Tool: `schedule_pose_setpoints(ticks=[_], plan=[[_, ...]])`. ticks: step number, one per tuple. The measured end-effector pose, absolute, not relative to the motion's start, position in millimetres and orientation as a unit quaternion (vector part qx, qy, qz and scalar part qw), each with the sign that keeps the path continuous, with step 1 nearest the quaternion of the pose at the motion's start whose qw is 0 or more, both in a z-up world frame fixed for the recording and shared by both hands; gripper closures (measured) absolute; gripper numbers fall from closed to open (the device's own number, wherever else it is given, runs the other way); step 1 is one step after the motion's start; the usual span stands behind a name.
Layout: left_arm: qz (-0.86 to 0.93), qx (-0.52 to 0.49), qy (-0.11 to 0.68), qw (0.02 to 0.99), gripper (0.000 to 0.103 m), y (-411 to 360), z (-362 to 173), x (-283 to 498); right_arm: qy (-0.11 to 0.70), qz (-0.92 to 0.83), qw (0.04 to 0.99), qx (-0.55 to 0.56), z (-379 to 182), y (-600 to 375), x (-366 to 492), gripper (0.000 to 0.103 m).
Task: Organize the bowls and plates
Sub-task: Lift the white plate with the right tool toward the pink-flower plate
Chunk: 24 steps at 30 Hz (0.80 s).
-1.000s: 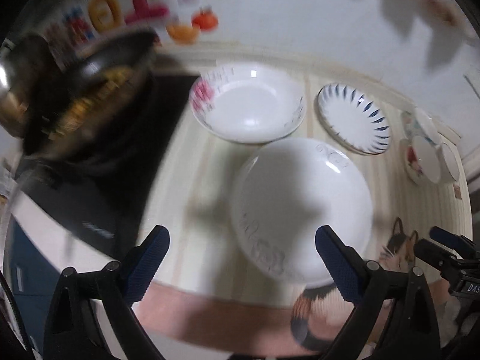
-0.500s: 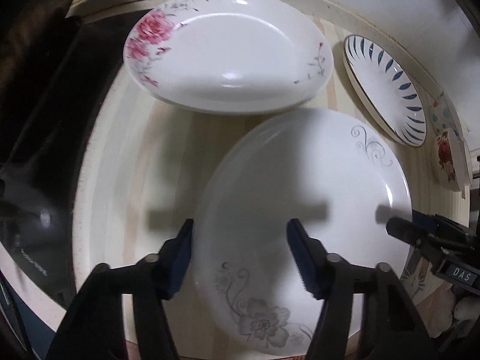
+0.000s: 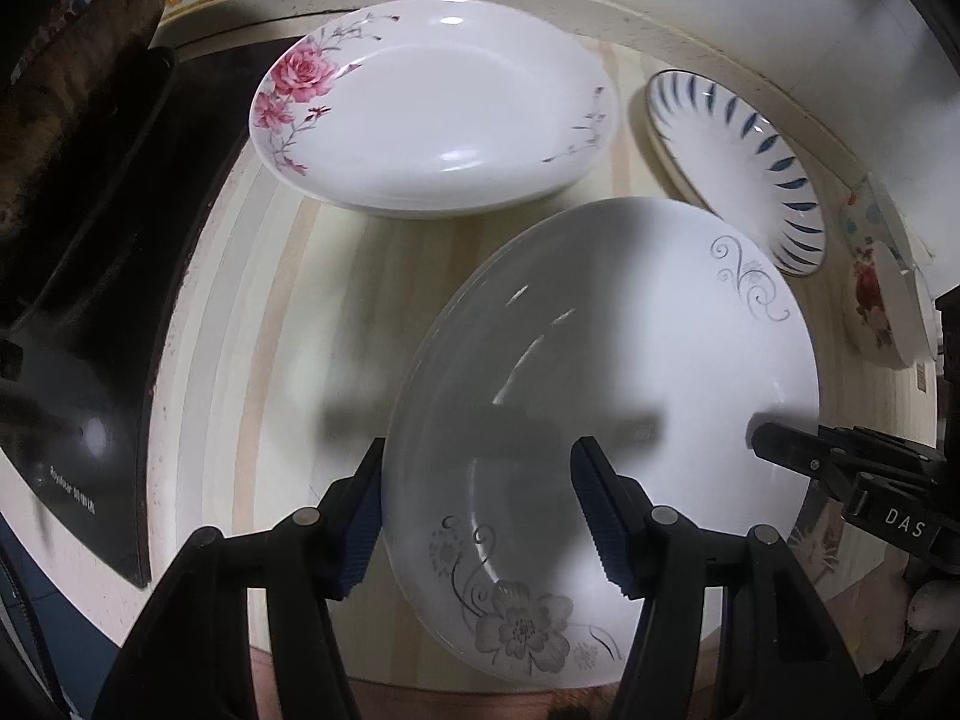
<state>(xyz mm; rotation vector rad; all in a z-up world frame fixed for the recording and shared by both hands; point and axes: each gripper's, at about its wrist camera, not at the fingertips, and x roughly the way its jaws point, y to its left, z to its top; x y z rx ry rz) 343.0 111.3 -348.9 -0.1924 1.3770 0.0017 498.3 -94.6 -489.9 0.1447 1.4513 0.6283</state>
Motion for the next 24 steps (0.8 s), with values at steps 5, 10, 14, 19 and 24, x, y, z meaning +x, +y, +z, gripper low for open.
schedule_pose_setpoints(ticks=[5,10,14,19,24], plan=[[-0.007,-0.082,0.628,0.774,0.045,96,-329,327,0.647,0.285,0.703,0.069,-473,-117,487,0.077],[-0.018,-0.079,0.628,0.774,0.045,60,-325,323,0.647,0.281,0.705,0.071,-457,-152,474,0.077],[-0.033,-0.073,0.629,0.773,0.045,28,-326,321,0.645,0.279,0.708,0.071,-447,-185,463,0.077],[-0.056,-0.067,0.637,0.766,0.045,-7,-337,326,0.647,0.264,0.711,0.080,-445,-225,448,0.077],[-0.075,-0.050,0.642,0.761,0.045,-36,-349,331,0.656,0.238,0.710,0.094,-457,-258,438,0.077]])
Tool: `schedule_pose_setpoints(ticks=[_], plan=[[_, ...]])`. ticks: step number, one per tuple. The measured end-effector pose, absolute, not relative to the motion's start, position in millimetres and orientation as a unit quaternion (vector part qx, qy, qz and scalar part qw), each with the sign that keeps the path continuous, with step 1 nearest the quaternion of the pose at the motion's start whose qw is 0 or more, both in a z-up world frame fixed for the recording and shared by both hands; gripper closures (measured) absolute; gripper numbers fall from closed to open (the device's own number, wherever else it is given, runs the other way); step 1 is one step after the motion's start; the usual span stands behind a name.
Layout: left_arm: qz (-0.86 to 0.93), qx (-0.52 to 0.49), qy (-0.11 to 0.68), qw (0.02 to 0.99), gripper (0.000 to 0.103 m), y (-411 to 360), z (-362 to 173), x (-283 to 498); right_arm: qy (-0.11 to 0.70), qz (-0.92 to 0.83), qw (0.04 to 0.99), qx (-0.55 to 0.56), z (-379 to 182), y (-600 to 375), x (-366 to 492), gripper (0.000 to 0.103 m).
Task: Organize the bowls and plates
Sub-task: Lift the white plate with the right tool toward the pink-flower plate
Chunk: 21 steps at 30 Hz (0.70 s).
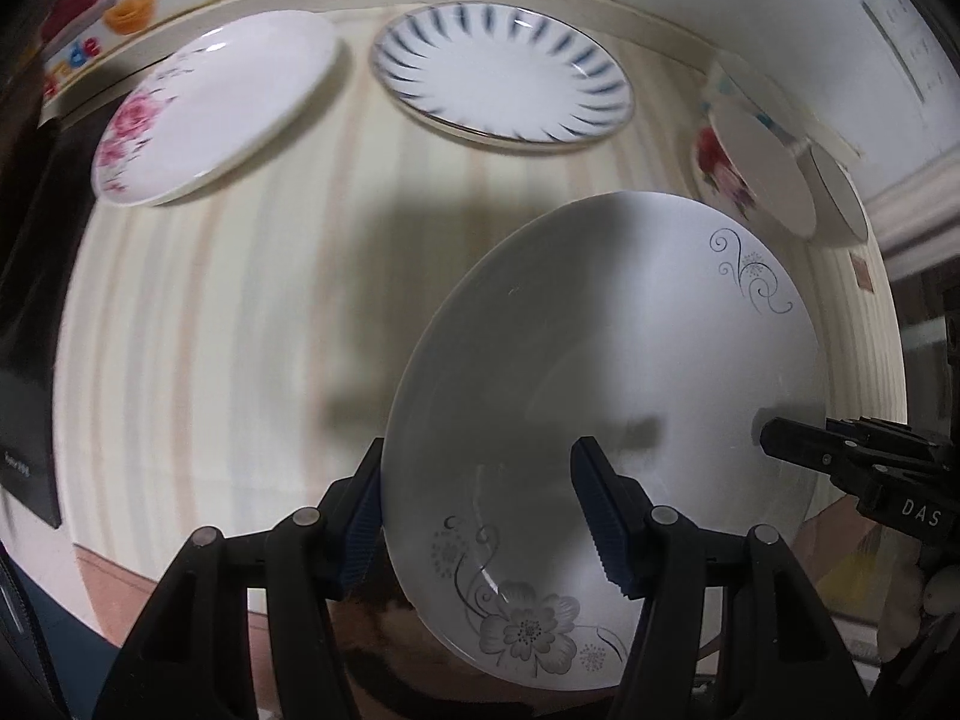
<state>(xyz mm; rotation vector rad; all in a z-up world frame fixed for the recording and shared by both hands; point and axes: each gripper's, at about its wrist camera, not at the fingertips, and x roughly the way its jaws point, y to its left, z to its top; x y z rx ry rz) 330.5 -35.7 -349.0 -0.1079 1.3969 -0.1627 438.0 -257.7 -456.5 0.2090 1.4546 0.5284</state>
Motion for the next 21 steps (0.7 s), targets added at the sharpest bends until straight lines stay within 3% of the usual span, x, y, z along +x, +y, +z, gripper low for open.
schedule_pose_setpoints(ticks=[21], plan=[[-0.080,-0.013,0.654,0.752,0.045,-71,-375,355,0.673,0.195,0.702,0.128,-500,-307,445,0.077]])
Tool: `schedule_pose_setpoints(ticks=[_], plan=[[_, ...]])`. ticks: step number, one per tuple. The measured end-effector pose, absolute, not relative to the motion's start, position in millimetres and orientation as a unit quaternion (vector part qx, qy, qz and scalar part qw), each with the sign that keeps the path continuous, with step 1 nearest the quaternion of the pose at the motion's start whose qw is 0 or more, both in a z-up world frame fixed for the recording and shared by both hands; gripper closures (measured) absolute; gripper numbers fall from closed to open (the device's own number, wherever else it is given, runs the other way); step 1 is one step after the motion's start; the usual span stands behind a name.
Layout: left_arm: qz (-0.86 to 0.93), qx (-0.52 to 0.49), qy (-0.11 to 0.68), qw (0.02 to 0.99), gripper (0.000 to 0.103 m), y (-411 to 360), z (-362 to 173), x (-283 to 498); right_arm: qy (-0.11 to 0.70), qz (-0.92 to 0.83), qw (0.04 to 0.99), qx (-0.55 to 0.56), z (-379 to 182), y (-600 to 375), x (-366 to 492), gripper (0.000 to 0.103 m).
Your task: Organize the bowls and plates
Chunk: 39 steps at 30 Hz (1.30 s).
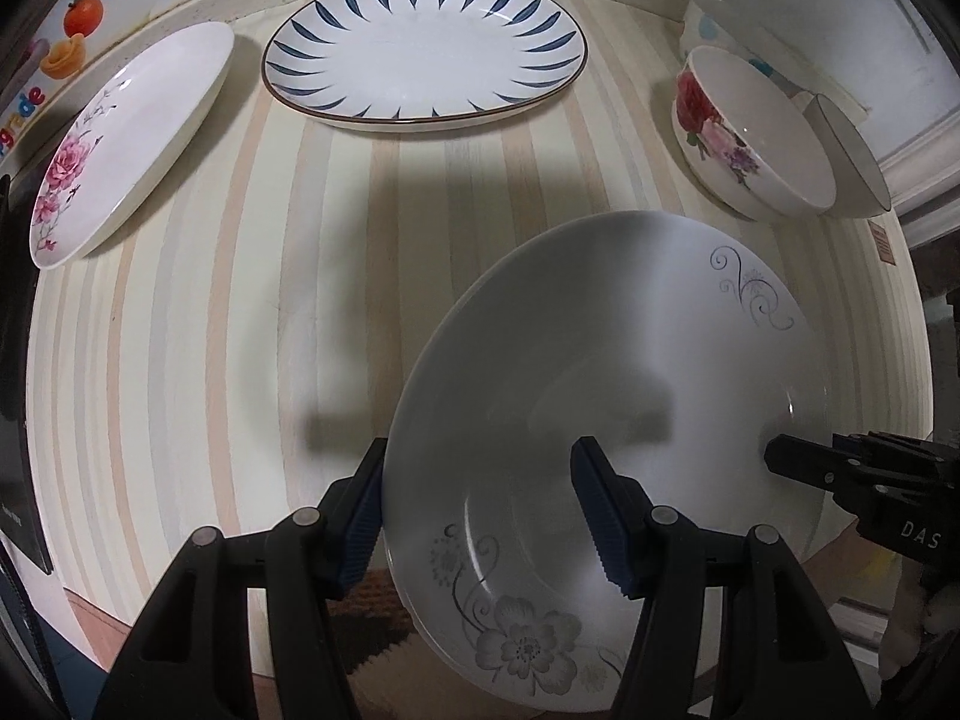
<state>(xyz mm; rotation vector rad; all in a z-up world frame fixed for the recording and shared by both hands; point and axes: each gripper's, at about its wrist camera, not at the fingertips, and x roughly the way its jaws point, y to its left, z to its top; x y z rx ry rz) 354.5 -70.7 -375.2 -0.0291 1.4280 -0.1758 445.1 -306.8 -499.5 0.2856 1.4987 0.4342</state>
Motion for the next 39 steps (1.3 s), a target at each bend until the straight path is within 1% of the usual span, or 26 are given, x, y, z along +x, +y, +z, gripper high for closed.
schedule_pose_setpoints(ticks=[7,8,11,14,17,18,19,20,21,22,25,31,35,38,39], plan=[[-0.081,-0.011,0.654,0.752,0.046,-69,-377,353,0.674,0.192,0.703,0.120,-499,-302,450,0.077],[-0.083,-0.015,0.657,0.749,0.048,-66,-376,351,0.675,0.191,0.703,0.120,-499,-301,450,0.077],[-0.080,-0.027,0.643,0.761,0.048,-46,-352,348,0.691,0.191,0.687,0.123,-499,-303,453,0.076],[-0.056,-0.040,0.609,0.790,0.048,-9,-314,349,0.684,0.177,0.698,0.116,-474,-310,456,0.076],[-0.005,-0.064,0.583,0.810,0.048,49,-292,364,0.658,0.171,0.726,0.106,-427,-307,462,0.066],[0.009,-0.075,0.578,0.813,0.048,66,-290,370,0.647,0.181,0.732,0.108,-413,-299,466,0.060],[0.022,-0.086,0.575,0.814,0.048,86,-292,377,0.632,0.199,0.741,0.109,-396,-283,475,0.055],[0.041,-0.095,0.575,0.811,0.048,107,-299,390,0.622,0.211,0.746,0.109,-386,-268,482,0.053],[0.056,-0.098,0.575,0.810,0.048,118,-304,397,0.612,0.229,0.750,0.108,-378,-248,493,0.048],[0.071,-0.101,0.574,0.810,0.048,132,-309,409,0.598,0.251,0.754,0.104,-371,-218,511,0.048],[0.109,-0.102,0.573,0.806,0.048,156,-331,438,0.576,0.269,0.769,0.070,-372,-141,558,0.048],[0.146,-0.114,0.581,0.793,0.048,178,-351,459,0.585,0.317,0.745,0.051,-415,-1,654,0.049],[0.143,-0.134,0.597,0.778,0.048,191,-369,470,0.597,0.317,0.737,0.029,-440,52,690,0.053],[0.137,-0.146,0.600,0.774,0.048,200,-381,479,0.607,0.313,0.730,0.025,-458,68,708,0.058],[0.136,-0.150,0.598,0.776,0.048,202,-383,481,0.609,0.313,0.728,0.021,-462,71,713,0.063]])
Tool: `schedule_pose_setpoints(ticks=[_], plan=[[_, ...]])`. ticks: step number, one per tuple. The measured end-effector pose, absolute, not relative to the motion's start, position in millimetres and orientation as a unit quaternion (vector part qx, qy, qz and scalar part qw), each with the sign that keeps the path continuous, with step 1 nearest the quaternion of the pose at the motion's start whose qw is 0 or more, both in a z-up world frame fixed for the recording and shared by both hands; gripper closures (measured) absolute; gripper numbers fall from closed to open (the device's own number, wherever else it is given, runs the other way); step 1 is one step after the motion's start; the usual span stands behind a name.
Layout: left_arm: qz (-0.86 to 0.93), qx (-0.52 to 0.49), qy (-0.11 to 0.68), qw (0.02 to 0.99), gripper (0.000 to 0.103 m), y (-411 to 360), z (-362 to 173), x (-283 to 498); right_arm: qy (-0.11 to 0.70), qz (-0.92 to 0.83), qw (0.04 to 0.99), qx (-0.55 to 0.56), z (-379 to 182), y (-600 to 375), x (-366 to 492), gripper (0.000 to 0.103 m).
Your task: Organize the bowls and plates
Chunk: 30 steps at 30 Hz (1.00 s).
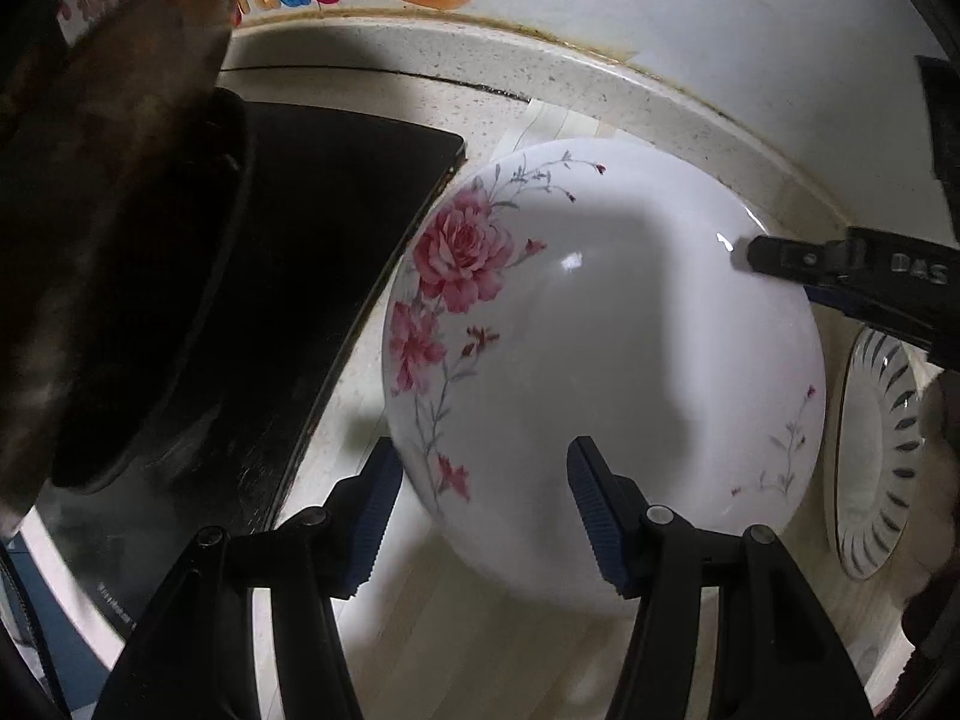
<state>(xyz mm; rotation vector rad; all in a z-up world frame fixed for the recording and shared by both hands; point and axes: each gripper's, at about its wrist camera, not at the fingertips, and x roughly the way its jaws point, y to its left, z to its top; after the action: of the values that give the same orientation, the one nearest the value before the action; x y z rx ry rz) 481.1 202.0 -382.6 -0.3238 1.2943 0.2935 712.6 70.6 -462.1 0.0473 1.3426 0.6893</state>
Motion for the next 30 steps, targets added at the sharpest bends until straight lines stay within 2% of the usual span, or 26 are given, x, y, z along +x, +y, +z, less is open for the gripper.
schedule_pose_setpoints(ticks=[4,7,18,30], plan=[[0.139,-0.164,0.587,0.781,0.055,214,-389,488,0.615,0.309,0.725,0.002,-479,84,725,0.078],[0.134,-0.165,0.583,0.784,0.059,217,-389,487,0.611,0.313,0.727,0.002,-482,86,726,0.079],[0.102,-0.174,0.585,0.785,0.059,204,-370,469,0.626,0.296,0.721,0.022,-467,44,697,0.079],[0.042,-0.132,0.582,0.801,0.059,127,-311,415,0.622,0.291,0.725,0.045,-412,-60,618,0.079]])
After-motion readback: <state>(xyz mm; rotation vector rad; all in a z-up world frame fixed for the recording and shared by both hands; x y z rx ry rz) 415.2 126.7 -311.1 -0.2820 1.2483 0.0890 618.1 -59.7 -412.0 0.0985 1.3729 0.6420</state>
